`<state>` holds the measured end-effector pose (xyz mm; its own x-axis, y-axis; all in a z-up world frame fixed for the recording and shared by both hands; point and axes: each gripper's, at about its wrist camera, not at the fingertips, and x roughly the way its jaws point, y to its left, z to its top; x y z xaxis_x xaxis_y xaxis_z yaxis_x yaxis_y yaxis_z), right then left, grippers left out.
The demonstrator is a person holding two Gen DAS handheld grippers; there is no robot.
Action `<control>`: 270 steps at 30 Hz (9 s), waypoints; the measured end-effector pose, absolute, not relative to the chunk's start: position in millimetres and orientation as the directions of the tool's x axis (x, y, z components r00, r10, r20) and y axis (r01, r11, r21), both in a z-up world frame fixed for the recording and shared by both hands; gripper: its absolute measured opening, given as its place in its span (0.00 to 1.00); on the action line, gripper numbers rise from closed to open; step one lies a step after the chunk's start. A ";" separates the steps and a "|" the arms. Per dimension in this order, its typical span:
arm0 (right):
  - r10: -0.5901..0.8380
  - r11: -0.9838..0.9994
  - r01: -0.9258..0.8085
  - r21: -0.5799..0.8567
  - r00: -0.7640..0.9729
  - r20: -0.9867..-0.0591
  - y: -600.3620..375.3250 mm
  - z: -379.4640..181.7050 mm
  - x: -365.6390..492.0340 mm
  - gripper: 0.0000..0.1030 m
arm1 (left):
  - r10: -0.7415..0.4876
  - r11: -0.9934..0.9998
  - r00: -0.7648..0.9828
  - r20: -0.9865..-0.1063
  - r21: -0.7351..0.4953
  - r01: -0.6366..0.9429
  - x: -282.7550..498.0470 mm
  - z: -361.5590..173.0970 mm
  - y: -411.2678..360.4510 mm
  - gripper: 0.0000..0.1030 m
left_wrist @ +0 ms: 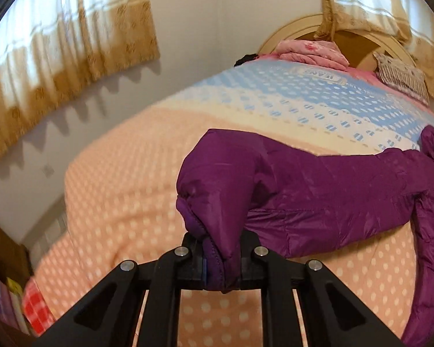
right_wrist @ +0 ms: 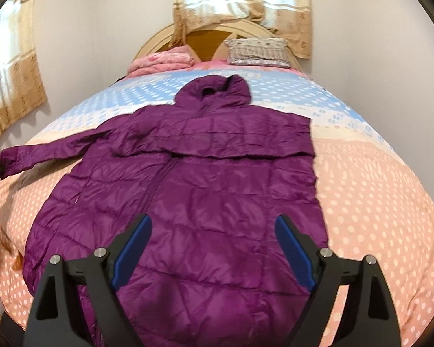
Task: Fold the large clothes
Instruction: 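Grasp the sleeve cuff with the left tool and lift it, then fold the held sleeve across the jacket body and open the left tool, then grasp the jacket hem with the right tool, then lift the hem with the right tool while the left tool grasps the hem beside it, then fold the held hem toward the hood with both tools and release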
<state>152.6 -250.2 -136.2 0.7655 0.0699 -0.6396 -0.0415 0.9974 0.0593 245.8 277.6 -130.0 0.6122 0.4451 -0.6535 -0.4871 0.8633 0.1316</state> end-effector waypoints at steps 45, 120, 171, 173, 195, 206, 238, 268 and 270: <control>0.036 0.971 0.126 0.202 0.761 -0.648 -357.2 -138.7 174.6 0.87 | 0.004 0.949 0.875 -0.484 0.277 0.149 308.8 -109.9 -114.0 0.95; -0.150 0.952 0.300 0.058 0.624 -0.767 -354.6 -194.9 413.7 0.23 | 0.109 0.989 0.605 -0.788 0.025 -0.146 557.3 -209.5 -28.6 0.97; 0.133 0.981 0.015 0.193 0.674 -0.727 -363.1 -147.4 633.7 0.74 | -0.217 0.975 0.613 -0.759 -0.196 0.103 746.9 -141.8 -82.4 0.98; 0.163 0.973 0.019 0.231 0.652 -0.741 -366.8 -160.6 647.4 0.74 | -0.182 0.983 0.614 -0.768 -0.139 0.118 755.6 -153.2 -89.5 0.98; 0.169 0.985 -0.104 0.135 0.687 -0.707 -348.7 -129.3 614.0 0.05 | -0.300 0.948 0.671 -0.678 -0.130 0.292 713.5 -112.2 -84.3 0.02; 0.161 0.987 -0.137 0.084 0.842 -0.515 -332.0 -78.8 491.5 0.05 | -0.315 0.937 0.869 -0.382 0.019 0.348 573.8 -58.4 -80.8 0.03; 0.270 0.958 -0.257 0.125 0.677 -0.684 -274.7 -134.9 345.7 0.36 | -0.246 0.958 0.776 -0.581 -0.023 0.286 418.7 -138.6 -83.8 0.82; 0.080 0.992 0.025 0.124 0.635 -0.769 -290.6 -202.5 520.7 0.34 | 0.161 0.981 0.697 -0.699 0.192 -0.034 594.4 -200.4 -79.7 0.83; 0.091 0.991 0.021 0.136 0.640 -0.763 -291.6 -207.9 520.9 0.34 | 0.138 0.986 0.680 -0.720 0.164 -0.027 598.4 -204.3 -77.8 0.83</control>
<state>520.9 -291.6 -207.9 0.6401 0.0911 -0.7629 0.0208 0.9905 0.1357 598.4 -77.8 -204.3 0.6805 0.1382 -0.7196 -0.0266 0.9861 0.1642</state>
